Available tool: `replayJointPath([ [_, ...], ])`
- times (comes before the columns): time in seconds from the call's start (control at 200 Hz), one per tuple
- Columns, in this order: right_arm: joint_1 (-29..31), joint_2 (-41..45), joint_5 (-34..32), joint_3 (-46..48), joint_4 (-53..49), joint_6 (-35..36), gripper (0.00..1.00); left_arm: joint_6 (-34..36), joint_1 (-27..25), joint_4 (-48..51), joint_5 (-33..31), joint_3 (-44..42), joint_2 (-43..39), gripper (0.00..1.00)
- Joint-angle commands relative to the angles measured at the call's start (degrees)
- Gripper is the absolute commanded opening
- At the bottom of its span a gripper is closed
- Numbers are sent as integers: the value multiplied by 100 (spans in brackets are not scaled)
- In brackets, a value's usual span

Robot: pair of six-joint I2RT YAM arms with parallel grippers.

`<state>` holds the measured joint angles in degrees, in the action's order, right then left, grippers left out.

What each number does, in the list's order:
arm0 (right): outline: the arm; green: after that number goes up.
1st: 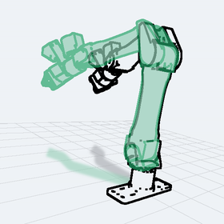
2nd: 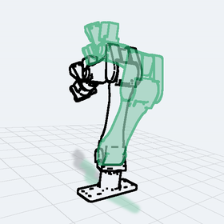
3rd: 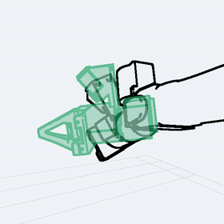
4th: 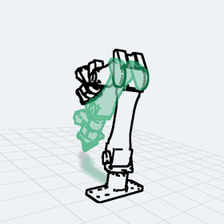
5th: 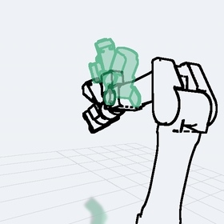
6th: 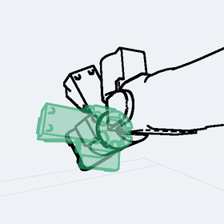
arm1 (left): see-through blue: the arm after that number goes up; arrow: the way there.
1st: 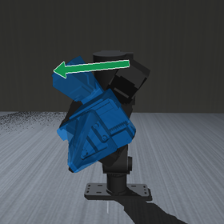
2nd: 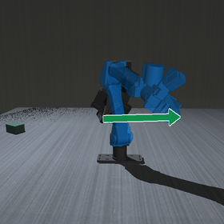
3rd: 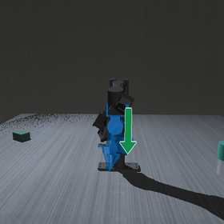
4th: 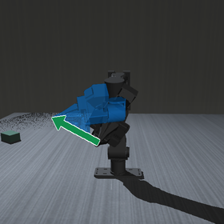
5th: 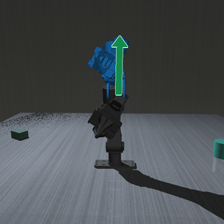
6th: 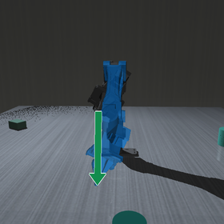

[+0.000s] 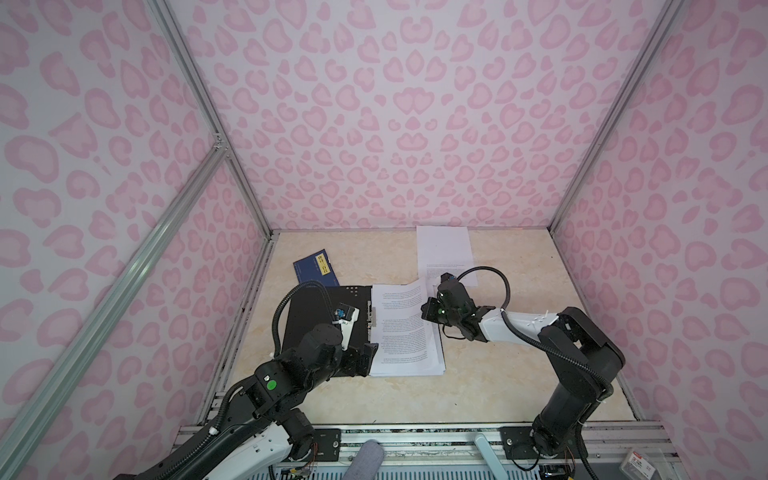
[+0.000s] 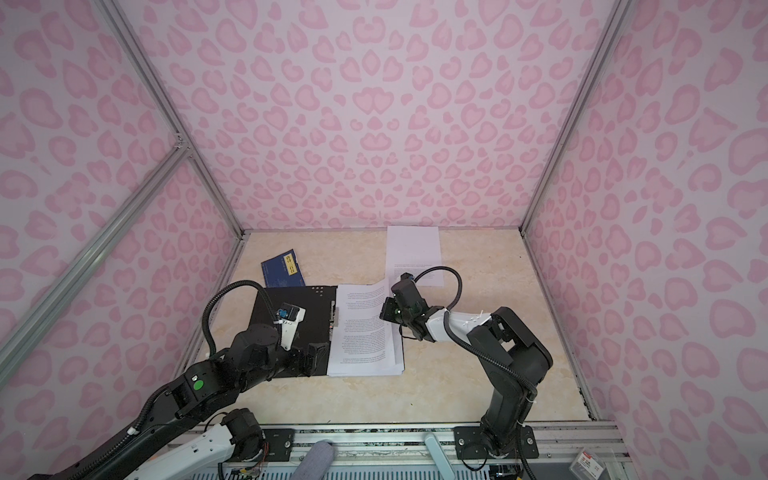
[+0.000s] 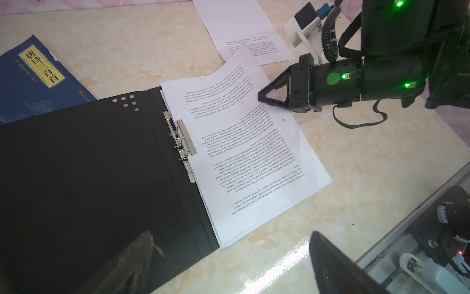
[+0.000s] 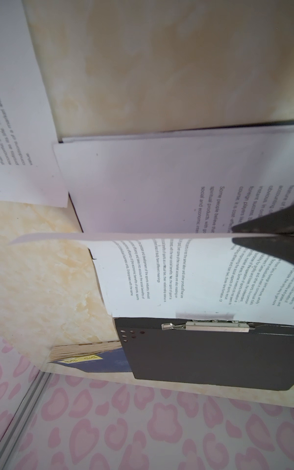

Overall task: Put the files into the folder
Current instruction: 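Press the folder clip with left gripper while right gripper lowers sheet onto stack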

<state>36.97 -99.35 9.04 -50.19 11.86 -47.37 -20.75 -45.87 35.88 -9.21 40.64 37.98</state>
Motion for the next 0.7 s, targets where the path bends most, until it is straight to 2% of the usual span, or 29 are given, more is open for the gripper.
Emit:
replayJointPath([
  [0.0,-9,46,-91,70,-52,53,0,53,2,-30,34,0,16,97],
  [0.695,67,-208,10,-51,95,-141,0,62,0,-24,18,10,67,97],
])
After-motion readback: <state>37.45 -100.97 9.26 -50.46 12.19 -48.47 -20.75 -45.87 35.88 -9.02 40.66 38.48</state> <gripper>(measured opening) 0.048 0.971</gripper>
